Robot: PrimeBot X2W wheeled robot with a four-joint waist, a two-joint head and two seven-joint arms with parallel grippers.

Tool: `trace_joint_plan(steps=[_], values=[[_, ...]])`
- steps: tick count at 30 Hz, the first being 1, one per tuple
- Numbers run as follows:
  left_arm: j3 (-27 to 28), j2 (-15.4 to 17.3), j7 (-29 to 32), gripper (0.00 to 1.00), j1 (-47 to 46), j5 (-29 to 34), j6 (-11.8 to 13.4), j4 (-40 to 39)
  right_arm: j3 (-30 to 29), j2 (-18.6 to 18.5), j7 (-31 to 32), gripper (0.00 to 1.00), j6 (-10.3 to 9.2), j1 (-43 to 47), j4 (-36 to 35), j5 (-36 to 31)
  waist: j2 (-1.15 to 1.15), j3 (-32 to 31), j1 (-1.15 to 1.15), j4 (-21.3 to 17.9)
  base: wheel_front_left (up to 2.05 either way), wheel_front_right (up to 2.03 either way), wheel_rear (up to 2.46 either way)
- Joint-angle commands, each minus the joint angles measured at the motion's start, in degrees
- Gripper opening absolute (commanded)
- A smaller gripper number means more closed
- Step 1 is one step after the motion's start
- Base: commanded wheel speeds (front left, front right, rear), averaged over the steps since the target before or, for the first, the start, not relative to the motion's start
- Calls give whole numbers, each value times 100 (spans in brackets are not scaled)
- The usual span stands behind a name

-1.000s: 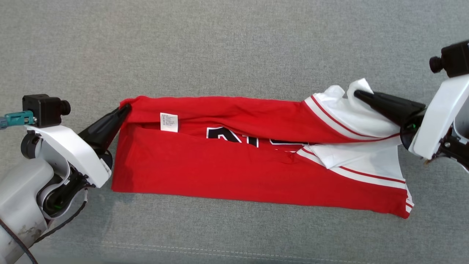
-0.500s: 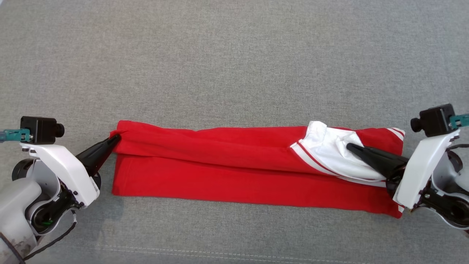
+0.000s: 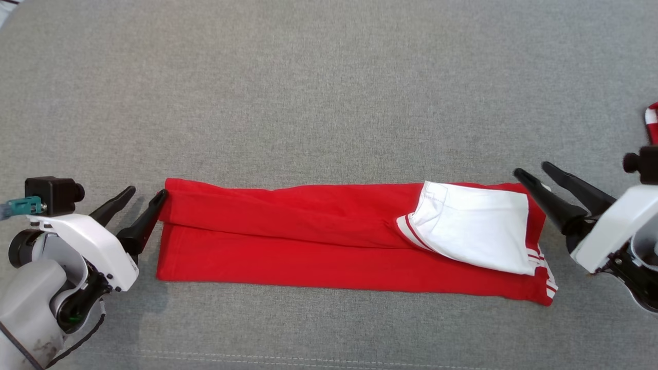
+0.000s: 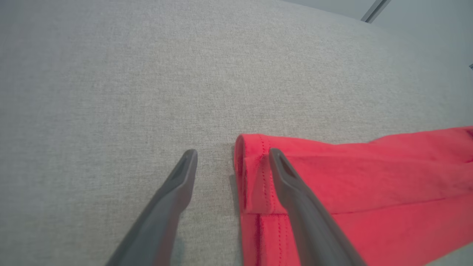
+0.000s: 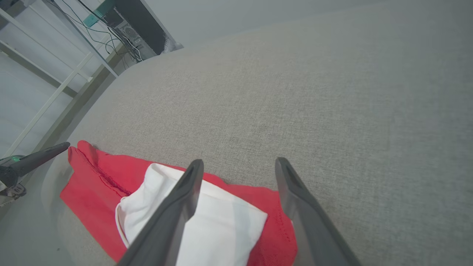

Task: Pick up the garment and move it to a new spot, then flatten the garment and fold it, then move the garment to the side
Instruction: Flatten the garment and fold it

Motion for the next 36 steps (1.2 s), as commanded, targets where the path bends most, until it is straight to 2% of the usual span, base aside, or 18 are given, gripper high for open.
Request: trace_joint_plan(steps=[1, 2, 5, 6, 7, 8, 14, 19, 25, 30, 36], values=[[356, 143, -124, 100, 24, 169, -42, 150, -114, -157, -178, 100, 0, 406, 71, -46, 0, -117, 0, 11, 0, 0, 0], [456, 72, -140, 100, 64, 257, -42, 233, -171, -150, -222, 100, 0, 477, 134, -54, 0, -160, 0, 20, 0, 0, 0], [1204, -177, -150, 100, 210, 762, -30, 380, -393, -99, -290, 100, 0, 733, 307, -105, 0, -268, 0, 66, 0, 0, 0], [1204, -177, -150, 100, 210, 762, -30, 380, -393, -99, -290, 100, 0, 733, 307, -105, 0, -268, 0, 66, 0, 0, 0], [1820, -343, -151, 100, 451, 1170, 21, 370, -629, -15, -301, 100, 0, 924, 403, -183, 0, -346, 0, 87, 0, 0, 0], [1820, -343, -151, 100, 451, 1170, 21, 370, -629, -15, -301, 100, 0, 924, 403, -183, 0, -346, 0, 87, 0, 0, 0], [3470, -872, -152, 100, 1463, 2517, 242, 0, -1552, 421, -305, 100, 0, 1687, 675, -708, 0, -596, 0, 147, 0, 0, 0], [4424, -1328, -153, 100, 2266, 3438, 322, -353, -2136, 836, -306, 100, 0, 2300, 833, -1137, 0, -813, 0, 179, 0, 0, 0], [5156, -1733, -153, 100, 2886, 4171, 235, -581, -2504, 1171, -307, 100, 0, 2853, 1003, -1339, 0, -940, 0, 212, 0, 0, 0], [5503, -2098, -153, 100, 3134, 4561, 95, -597, -2748, 1411, -307, 100, 0, 3057, 1271, -1366, 0, -864, 0, 273, 0, 0, 0], [5770, -2410, -153, 100, 3118, 5026, -12, -569, -2533, 1736, -242, 100, 0, 2928, 1524, -1131, 0, -706, 0, 412, 0, 0, 0]])
